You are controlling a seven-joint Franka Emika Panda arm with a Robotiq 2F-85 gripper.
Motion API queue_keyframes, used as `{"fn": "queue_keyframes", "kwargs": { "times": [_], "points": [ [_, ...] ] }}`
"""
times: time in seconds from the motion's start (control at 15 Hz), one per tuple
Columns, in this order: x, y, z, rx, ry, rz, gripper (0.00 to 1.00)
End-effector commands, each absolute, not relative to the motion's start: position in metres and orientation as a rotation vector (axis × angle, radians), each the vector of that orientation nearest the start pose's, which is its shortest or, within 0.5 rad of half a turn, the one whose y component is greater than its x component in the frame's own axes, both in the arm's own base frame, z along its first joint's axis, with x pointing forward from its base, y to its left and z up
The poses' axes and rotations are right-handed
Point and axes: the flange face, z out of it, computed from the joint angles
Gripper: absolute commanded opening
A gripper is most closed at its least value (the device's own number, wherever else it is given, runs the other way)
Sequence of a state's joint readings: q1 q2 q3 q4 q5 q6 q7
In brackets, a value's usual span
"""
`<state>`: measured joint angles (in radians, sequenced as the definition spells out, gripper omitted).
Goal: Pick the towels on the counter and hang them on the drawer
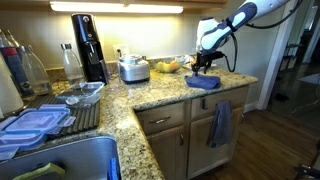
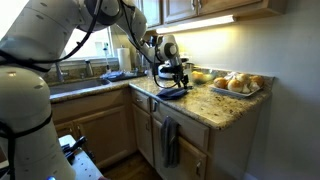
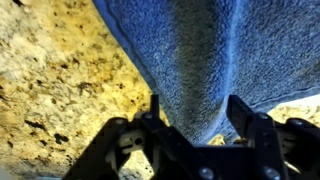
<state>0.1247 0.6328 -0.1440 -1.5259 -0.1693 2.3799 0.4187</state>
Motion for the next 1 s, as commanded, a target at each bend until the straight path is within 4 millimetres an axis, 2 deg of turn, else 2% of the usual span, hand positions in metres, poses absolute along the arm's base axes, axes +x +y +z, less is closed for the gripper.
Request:
{"fn": "queue_keyframes", "kwargs": {
  "times": [0.0, 0.27, 0.4, 0.53, 0.67, 0.93],
  "points": [
    [0.728, -0.006, 0.318, -3.237, 0.510, -0.414, 0.39],
    [0.726, -0.006, 0.317, -3.222, 0.512, -0.414, 0.13],
    [0.725, -0.005, 0.316, -3.211, 0.512, -0.408, 0.06],
    [0.724, -0.002, 0.318, -3.200, 0.507, -0.404, 0.03],
    [0.720, 0.002, 0.324, -3.199, 0.497, -0.405, 0.07],
    [0.708, 0.012, 0.347, -3.204, 0.469, -0.462, 0.07]
  ]
}}
